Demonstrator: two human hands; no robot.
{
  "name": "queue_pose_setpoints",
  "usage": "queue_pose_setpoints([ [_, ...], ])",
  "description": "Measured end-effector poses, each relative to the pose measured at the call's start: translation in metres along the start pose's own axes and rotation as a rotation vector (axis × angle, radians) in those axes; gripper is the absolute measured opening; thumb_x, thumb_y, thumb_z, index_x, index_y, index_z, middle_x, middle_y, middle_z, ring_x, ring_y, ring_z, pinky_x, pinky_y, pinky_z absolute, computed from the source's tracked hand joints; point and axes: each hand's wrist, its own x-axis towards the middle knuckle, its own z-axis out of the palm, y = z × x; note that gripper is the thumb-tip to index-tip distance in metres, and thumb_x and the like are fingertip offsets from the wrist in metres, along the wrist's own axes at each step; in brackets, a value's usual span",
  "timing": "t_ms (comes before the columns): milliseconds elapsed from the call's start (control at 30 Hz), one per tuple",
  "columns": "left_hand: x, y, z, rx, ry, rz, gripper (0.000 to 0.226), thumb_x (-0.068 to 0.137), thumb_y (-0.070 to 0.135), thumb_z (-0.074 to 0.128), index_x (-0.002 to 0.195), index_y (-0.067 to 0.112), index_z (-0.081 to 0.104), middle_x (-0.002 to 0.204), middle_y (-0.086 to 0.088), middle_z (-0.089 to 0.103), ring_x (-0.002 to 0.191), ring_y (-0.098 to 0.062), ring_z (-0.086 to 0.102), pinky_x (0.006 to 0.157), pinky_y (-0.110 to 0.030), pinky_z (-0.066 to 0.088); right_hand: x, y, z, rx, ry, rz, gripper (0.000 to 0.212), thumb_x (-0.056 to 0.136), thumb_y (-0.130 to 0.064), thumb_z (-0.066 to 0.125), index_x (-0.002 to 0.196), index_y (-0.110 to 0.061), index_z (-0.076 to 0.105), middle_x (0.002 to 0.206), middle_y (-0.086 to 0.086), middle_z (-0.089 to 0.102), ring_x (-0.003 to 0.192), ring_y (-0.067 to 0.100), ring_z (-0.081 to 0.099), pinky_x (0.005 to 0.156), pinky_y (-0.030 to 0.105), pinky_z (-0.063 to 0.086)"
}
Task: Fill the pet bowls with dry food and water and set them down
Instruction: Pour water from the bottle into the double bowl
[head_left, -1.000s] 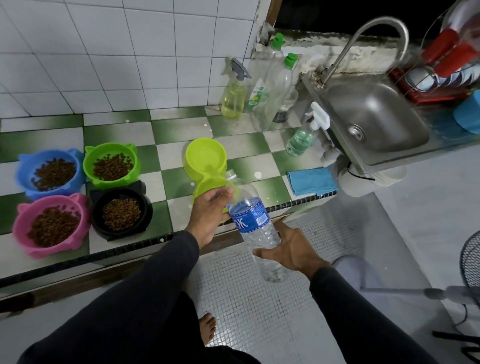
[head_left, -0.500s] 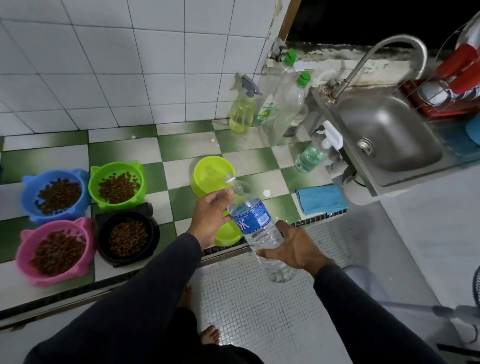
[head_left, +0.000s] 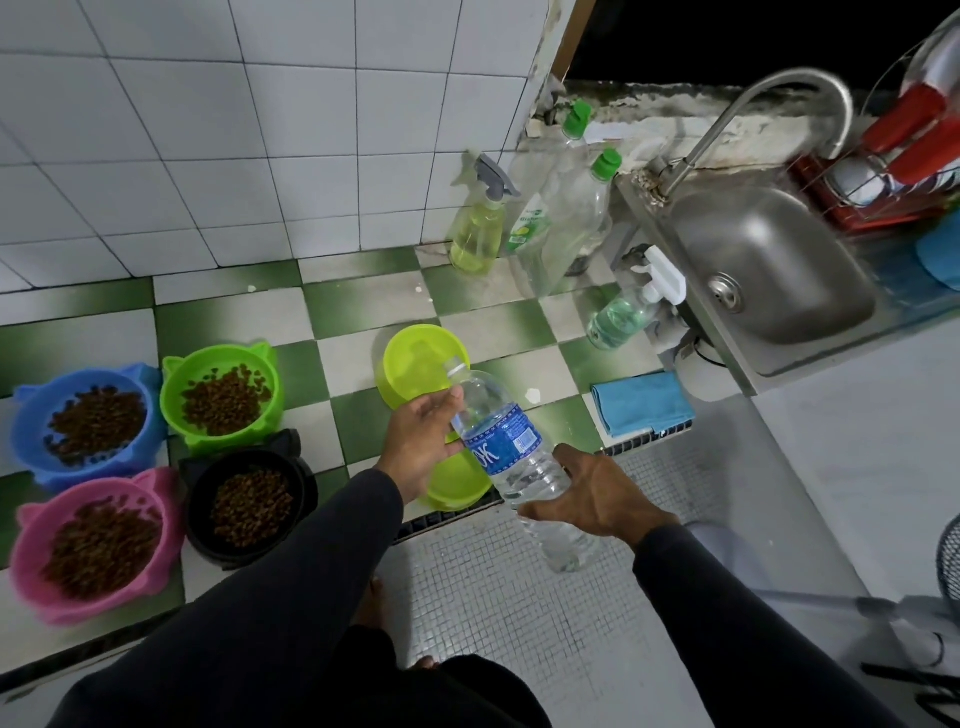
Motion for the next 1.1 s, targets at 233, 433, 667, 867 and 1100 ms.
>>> queue_pose_setpoints([
  [233, 0.010, -0.003, -0.008, -0.003, 0.014, -0.050, 0.041, 0.094, 0.043, 0.069, 0.118, 0.010, 0.069, 0.122, -0.011, 0.072, 0.119, -0.032, 0.066, 0.089, -0.050, 0.061, 0.001, -0.005, 0.001, -0.048, -0.005, 0.016, 0.065, 0.057, -0.076, 0.081, 0.099, -0.032, 0.058, 0.092, -0.009, 0.070, 0.080, 0.003, 0.066, 0.079, 0.034, 0.060],
  [433, 0.009, 0.000, -0.012, -0.017, -0.005, -0.063, 0.042, 0.096, 0.041, 0.068, 0.121, 0.007, 0.066, 0.122, -0.012, 0.072, 0.117, -0.031, 0.067, 0.091, -0.049, 0.061, 0.001, -0.009, 0.001, -0.066, -0.007, 0.003, 0.065, 0.058, -0.078, 0.080, 0.098, -0.032, 0.057, 0.090, -0.010, 0.070, 0.077, 0.002, 0.066, 0.077, 0.033, 0.060],
  [667, 0.010, -0.001, -0.015, -0.013, 0.001, -0.067, 0.038, 0.096, 0.041, 0.067, 0.119, 0.010, 0.067, 0.122, -0.011, 0.072, 0.119, -0.031, 0.065, 0.095, -0.052, 0.059, 0.005, -0.007, 0.001, -0.058, -0.024, 0.011, 0.067, 0.055, -0.080, 0.080, 0.097, -0.033, 0.057, 0.093, -0.010, 0.070, 0.081, 0.006, 0.067, 0.079, 0.038, 0.061],
  [867, 0.010, -0.003, -0.013, -0.012, 0.003, -0.068, 0.036, 0.097, 0.042, 0.066, 0.116, 0.011, 0.066, 0.121, -0.011, 0.072, 0.119, -0.032, 0.065, 0.092, -0.049, 0.060, 0.007, -0.004, -0.002, -0.053, -0.024, 0.003, 0.071, 0.052, -0.083, 0.078, 0.097, -0.031, 0.059, 0.090, -0.008, 0.072, 0.080, 0.009, 0.069, 0.079, 0.041, 0.061],
  [1100, 0.009, -0.005, -0.012, -0.002, 0.011, -0.058, 0.036, 0.097, 0.043, 0.066, 0.118, 0.013, 0.067, 0.121, -0.009, 0.073, 0.118, -0.031, 0.066, 0.095, -0.052, 0.059, 0.008, -0.002, -0.003, -0.070, -0.030, -0.006, 0.071, 0.052, -0.084, 0.077, 0.096, -0.032, 0.058, 0.089, -0.008, 0.071, 0.079, 0.008, 0.068, 0.078, 0.041, 0.061],
])
